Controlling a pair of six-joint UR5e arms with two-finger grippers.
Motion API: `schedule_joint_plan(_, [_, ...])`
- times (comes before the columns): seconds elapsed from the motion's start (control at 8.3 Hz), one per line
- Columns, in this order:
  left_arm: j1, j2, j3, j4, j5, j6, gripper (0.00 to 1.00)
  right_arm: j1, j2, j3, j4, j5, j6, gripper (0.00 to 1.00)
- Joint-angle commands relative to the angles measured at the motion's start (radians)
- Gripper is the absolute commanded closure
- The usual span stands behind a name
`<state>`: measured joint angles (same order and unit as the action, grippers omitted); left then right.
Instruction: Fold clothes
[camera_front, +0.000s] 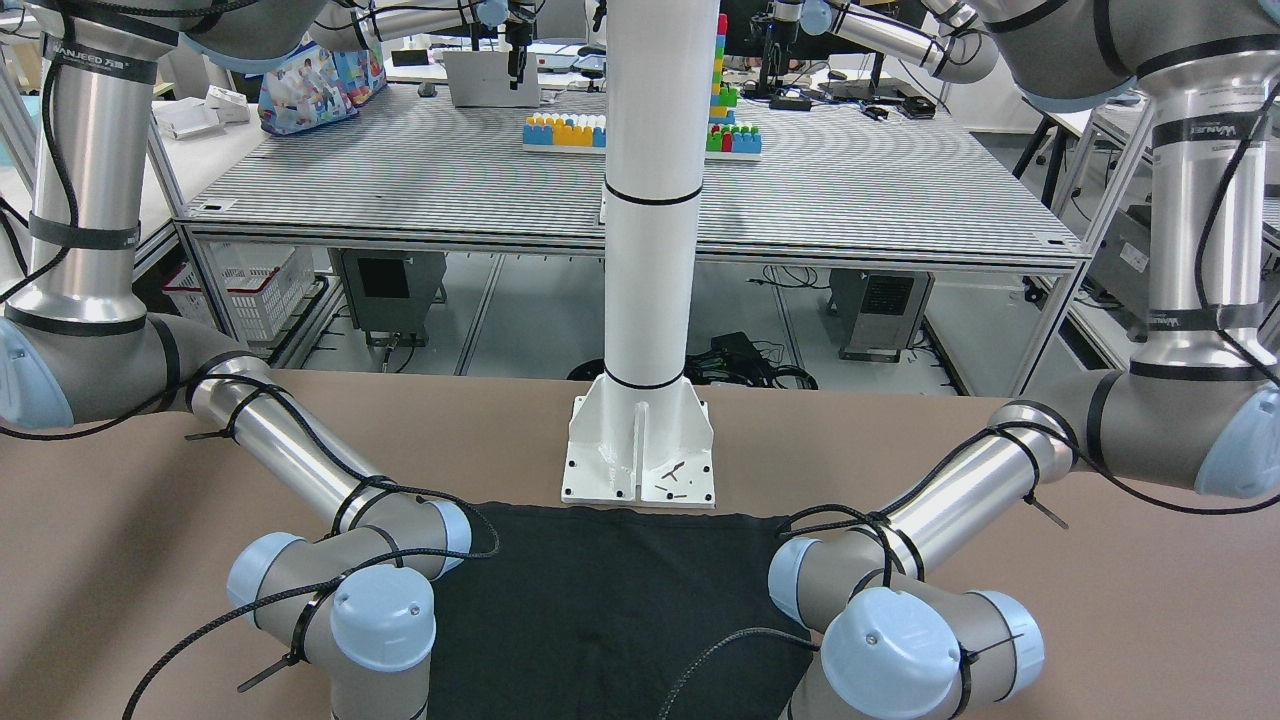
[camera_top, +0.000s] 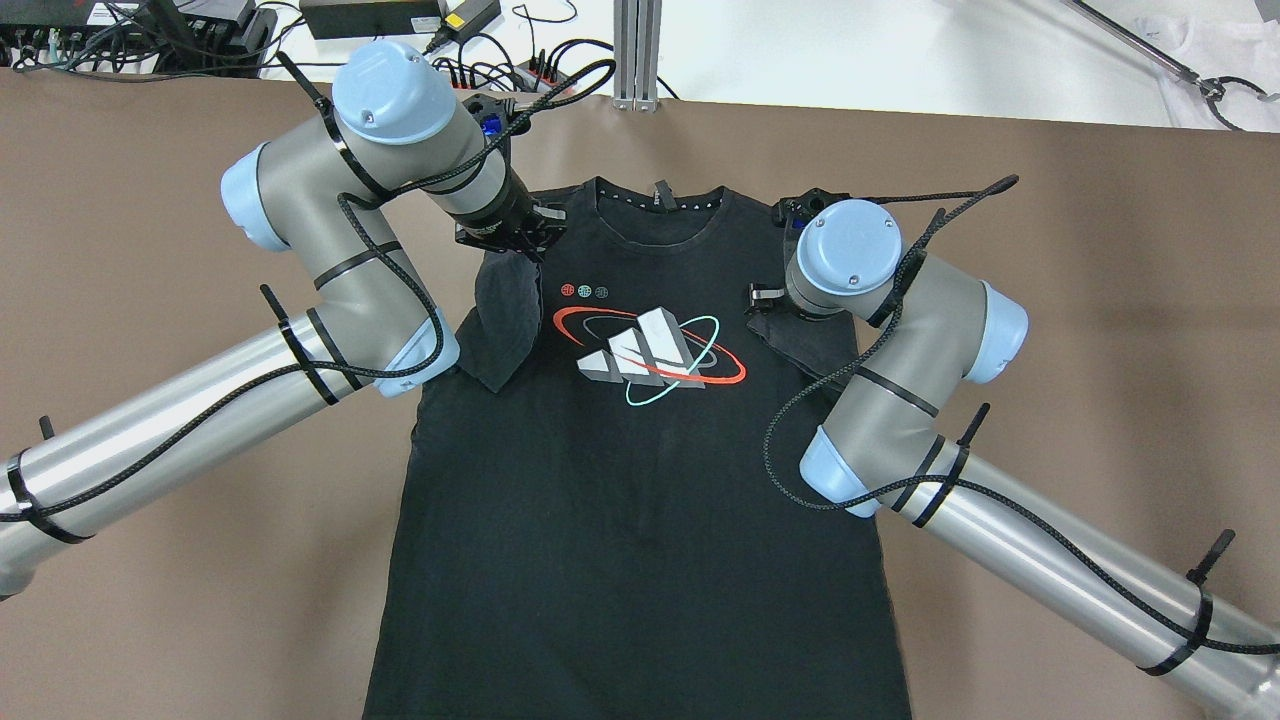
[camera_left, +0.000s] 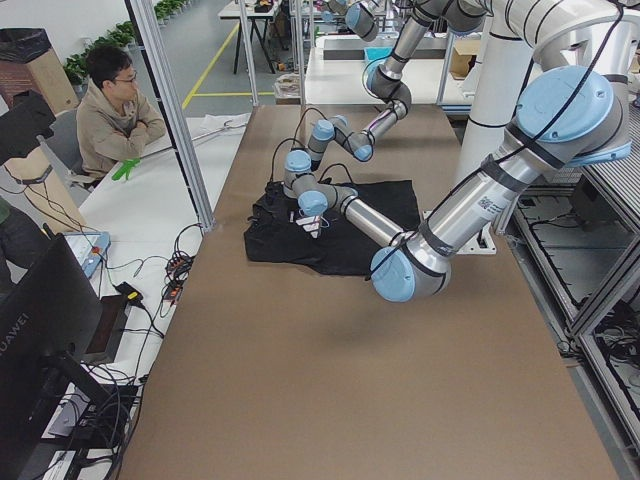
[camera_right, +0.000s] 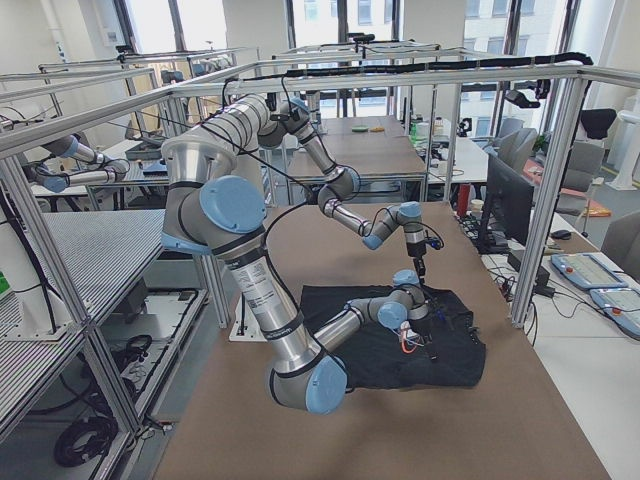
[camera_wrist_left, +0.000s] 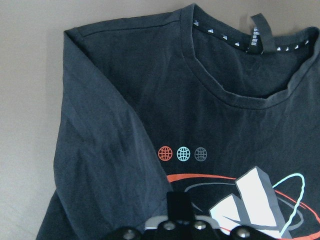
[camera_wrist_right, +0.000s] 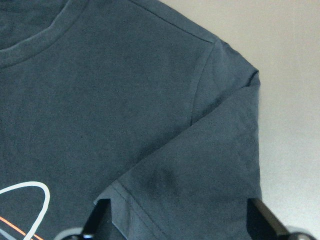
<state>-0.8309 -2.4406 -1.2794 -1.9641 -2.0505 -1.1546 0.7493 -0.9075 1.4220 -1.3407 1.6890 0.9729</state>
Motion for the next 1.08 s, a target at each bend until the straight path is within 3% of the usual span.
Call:
schedule_joint_plan(0.0, [0.021, -0.018, 0.015, -0.001, 0.042, -0.008, 1.0, -0.001, -0.005, -0.003, 0.0, 0.0, -0.002, 0.05])
schedule_joint_plan(0.12, [0.021, -0.018, 0.015, -0.002, 0.044, -0.001, 0.05, -0.001, -0.007, -0.002, 0.0, -0.002, 0.0, 0.05])
schedule_joint_plan(0.36, [0.026, 0.004, -0.056, -0.002, 0.064, -0.022, 0.0, -0.016, 0.001, 0.021, 0.0, -0.052, 0.051, 0.05])
schedule_joint_plan(0.48, [0.057, 0.075, -0.158, 0.002, 0.108, -0.119, 0.0, -0.06, -0.002, 0.04, 0.0, -0.092, 0.154, 0.05])
schedule_joint_plan(0.6, [0.088, 0.177, -0.302, 0.005, 0.134, -0.184, 0.0, -0.094, -0.028, 0.117, -0.015, -0.103, 0.237, 0.05])
schedule_joint_plan(0.72, [0.137, 0.31, -0.448, 0.005, 0.141, -0.189, 0.0, -0.158, -0.119, 0.259, -0.017, -0.115, 0.366, 0.05])
schedule_joint_plan(0.96, [0.183, 0.478, -0.614, 0.004, 0.142, -0.285, 0.0, -0.316, -0.34, 0.508, -0.02, -0.228, 0.513, 0.05])
